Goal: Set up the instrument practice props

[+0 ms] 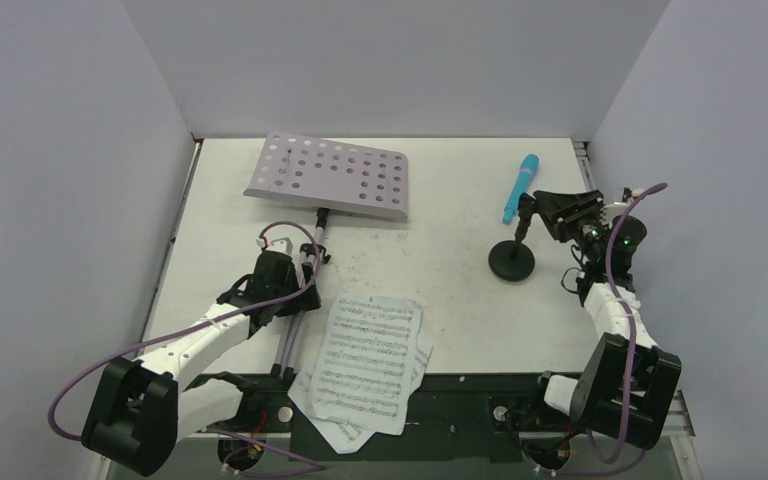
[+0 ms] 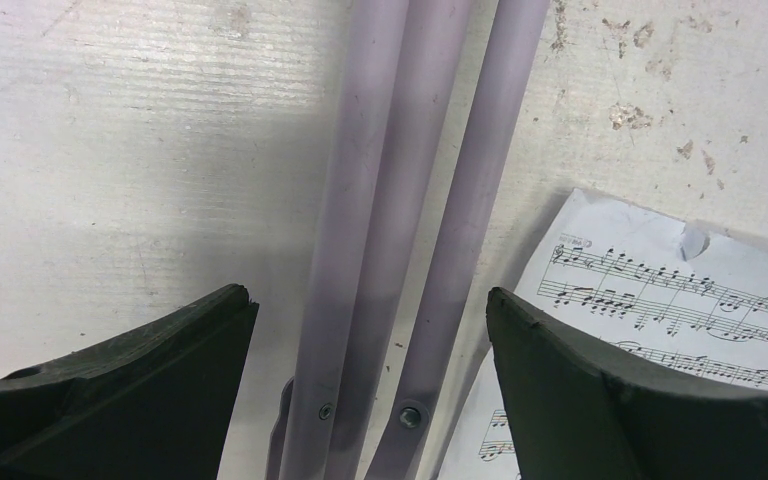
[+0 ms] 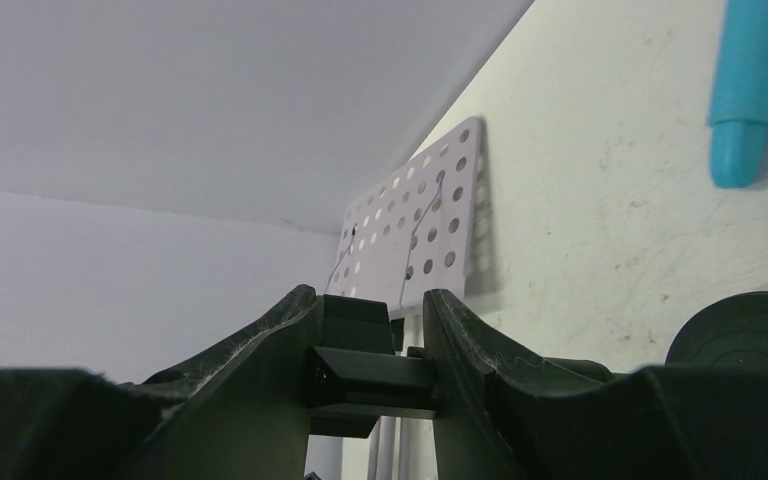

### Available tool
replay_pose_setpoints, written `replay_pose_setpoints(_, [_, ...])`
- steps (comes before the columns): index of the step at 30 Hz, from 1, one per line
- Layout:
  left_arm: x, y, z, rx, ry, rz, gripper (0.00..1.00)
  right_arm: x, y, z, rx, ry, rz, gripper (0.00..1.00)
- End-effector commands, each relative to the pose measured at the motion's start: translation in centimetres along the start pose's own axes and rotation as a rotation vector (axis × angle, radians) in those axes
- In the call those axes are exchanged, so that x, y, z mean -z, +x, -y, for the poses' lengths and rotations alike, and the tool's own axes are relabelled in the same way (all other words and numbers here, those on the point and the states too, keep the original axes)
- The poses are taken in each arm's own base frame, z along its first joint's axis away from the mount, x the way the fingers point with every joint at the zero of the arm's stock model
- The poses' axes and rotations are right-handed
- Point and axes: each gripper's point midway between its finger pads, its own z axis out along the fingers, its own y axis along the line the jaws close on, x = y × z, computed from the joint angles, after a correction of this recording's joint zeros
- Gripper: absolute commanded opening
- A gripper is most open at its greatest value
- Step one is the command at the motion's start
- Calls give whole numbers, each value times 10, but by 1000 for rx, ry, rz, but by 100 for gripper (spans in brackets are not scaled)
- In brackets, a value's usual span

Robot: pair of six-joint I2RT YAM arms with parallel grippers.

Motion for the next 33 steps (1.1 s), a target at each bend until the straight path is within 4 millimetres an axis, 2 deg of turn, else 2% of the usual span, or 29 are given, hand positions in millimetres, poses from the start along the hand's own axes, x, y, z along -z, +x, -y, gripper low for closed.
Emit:
replay_pose_setpoints(1, [1,-14,6,15,19,56,85,17,-27,-20,77,-77,49,5])
replay_pose_setpoints(9, [0,-14,6,13,21,54,85,36,-60,6,56,-25,127,5])
replay_pose_setpoints(14, [0,-14,6,15,20,53,85,40,-63,19,29,1,144,5])
replay_pose_setpoints(17, [0,-14,6,15,19,56,85,40,-61,25,15,19,138,10])
replay_pose_setpoints(25, [1,-15,6,14,20,59,85,44,-69,30,53,86,156,54])
replay_pose_setpoints(27, [0,-14,6,13,22,57,85,46,-74,36,66,147,174,74])
replay_pose_setpoints(29, [0,-14,6,13,19,57,85,49,-80,38,86,194,188,88])
replay_pose_setpoints(32, [0,-15,6,12,21,56,85,52,-86,36,114,236,201,99])
replay_pose_setpoints(33, [0,-15,7,12,21,56,85,53,-87,35,125,245,205,94])
